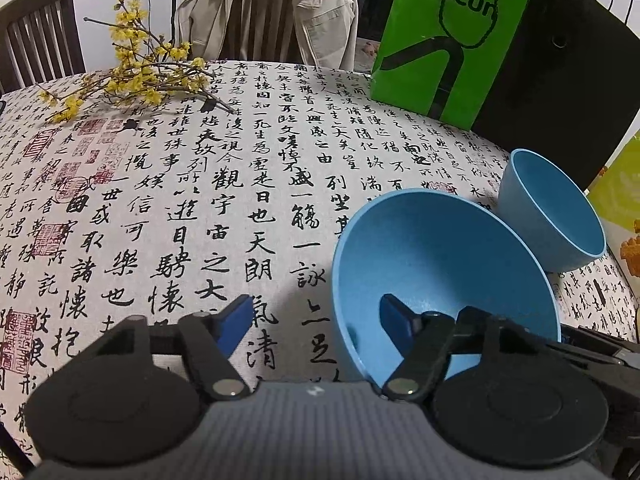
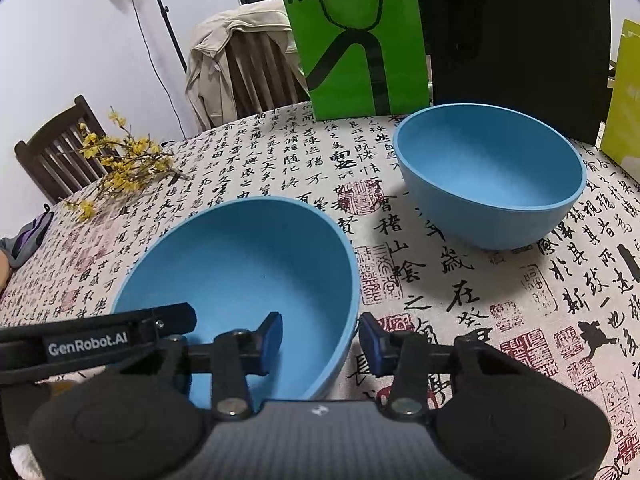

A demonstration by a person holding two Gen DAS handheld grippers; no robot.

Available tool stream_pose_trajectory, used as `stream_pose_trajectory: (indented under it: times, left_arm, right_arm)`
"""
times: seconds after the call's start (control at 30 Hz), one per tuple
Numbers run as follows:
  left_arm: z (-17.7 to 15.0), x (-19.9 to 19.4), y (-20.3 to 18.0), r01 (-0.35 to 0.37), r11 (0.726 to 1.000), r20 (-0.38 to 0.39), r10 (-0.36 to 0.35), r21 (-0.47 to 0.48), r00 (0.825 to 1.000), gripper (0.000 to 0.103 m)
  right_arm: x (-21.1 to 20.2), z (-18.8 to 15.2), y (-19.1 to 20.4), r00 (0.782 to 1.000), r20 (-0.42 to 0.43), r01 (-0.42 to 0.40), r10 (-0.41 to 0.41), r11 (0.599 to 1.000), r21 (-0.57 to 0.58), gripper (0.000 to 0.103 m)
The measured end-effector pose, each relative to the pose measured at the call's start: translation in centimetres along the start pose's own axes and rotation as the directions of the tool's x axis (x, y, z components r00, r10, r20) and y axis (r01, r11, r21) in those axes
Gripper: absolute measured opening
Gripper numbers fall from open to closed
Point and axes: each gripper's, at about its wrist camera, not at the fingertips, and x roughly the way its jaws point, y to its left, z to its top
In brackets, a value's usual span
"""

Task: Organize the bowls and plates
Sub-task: 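Close both tools on the blue bowl rim, then lift the blue bowl and carry it toward the pink suitcase with both tools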

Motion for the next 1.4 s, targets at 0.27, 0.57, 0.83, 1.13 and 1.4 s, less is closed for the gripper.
stream_pose_trajectory:
  times: [0.27,0.57,0.83,1.13,1.4]
  left_arm:
    - [-0.15,0.09,-0.3,0.012,1.0,0.003,-0.012,0.024,1.0,0.046]
    - [-0.28,-0.17,-0.52,0.016,0.999,0.022,-0.017,0.045,1.0,0.027]
    - [-0.53,-0.22,-0.85,0.02,0.998,0.032,-0.022,0.065,0.999,0.018]
    - [-0.54,-0.11,-0.78,-0.003,0.997,0.043,0.0,0.073,0.999,0.018]
    - [-0.58,-0.24,-0.89,-0.006,0.997,0.053,0.003,0.074,0.999,0.018]
  right_arm:
    - [0.03,-0.03,0.11,1.0,0.007,0.009,-0.009,1.0,-0.012,0.031]
    - [0.1,-0.04,0.07,1.0,0.012,0.014,-0.014,1.0,-0.011,0.028]
    - [0.13,-0.09,0.16,1.0,0.014,0.018,-0.018,1.0,-0.023,0.021]
    - [-0.06,-0.28,0.53,0.999,0.03,0.034,-0.033,0.998,-0.045,0.014]
    - [-0.24,-0.32,0.59,0.998,0.04,0.04,-0.038,0.998,-0.048,0.014]
